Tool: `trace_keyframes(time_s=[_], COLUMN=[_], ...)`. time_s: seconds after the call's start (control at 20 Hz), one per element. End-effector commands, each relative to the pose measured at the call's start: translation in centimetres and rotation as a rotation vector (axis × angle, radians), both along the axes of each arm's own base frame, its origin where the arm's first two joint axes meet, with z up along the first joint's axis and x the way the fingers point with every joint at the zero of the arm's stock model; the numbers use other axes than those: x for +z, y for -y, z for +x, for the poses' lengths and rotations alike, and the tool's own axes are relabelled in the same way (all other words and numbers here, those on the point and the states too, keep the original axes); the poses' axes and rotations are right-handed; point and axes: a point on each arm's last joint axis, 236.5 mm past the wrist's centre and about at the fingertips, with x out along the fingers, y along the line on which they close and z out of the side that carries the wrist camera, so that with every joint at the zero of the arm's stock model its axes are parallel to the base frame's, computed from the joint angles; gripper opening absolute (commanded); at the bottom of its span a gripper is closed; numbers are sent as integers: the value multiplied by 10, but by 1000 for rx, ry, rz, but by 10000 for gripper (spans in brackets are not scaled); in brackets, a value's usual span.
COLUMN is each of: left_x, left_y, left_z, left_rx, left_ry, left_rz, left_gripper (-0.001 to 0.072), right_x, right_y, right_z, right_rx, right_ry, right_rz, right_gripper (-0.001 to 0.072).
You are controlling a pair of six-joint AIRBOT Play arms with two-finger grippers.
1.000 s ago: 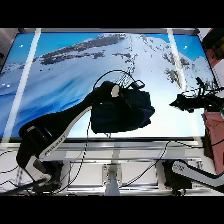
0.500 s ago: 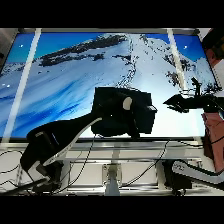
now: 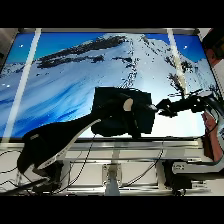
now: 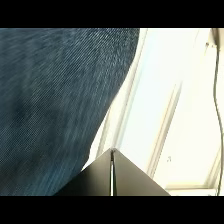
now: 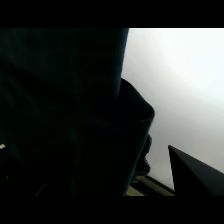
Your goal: Fold the clothes and pants, and hang the long-sleeved shirts on hangers.
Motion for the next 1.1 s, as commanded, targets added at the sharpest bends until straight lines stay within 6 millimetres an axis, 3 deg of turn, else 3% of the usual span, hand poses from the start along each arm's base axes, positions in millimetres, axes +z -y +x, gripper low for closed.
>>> trace_keyframes(time_s=[0.0,0.2,0.4,0.5,0.6,0.65,0.85,0.95,1.05], left_x=[43,103,152,165,174,179,208,216,218], left_y=[-26,-67,-96,-115,-139,-155,-243,-286,-313], left_z=[40,85,103,116,135,146,195,211,219], left_rx=[108,200,303,340,401,435,599,698,763], left_ry=[151,346,413,471,543,588,783,808,806], left_rz=[2,-31,-100,-93,-52,-23,117,160,182], left_gripper=[26,26,27,27,27,27,27,27,27], right_x=[-29,-46,-41,-41,-39,-36,-15,14,51], right_y=[-39,-73,-99,-106,-113,-115,-101,-82,-53], right_z=[-12,1,28,35,39,42,67,90,110], right_rx=[127,145,58,48,87,96,74,21,-40], right_ry=[-48,-5,66,98,169,198,295,378,476], right_rz=[15,-16,9,8,17,29,29,21,-2], right_gripper=[665,664,646,420,83,37,37,37,37])
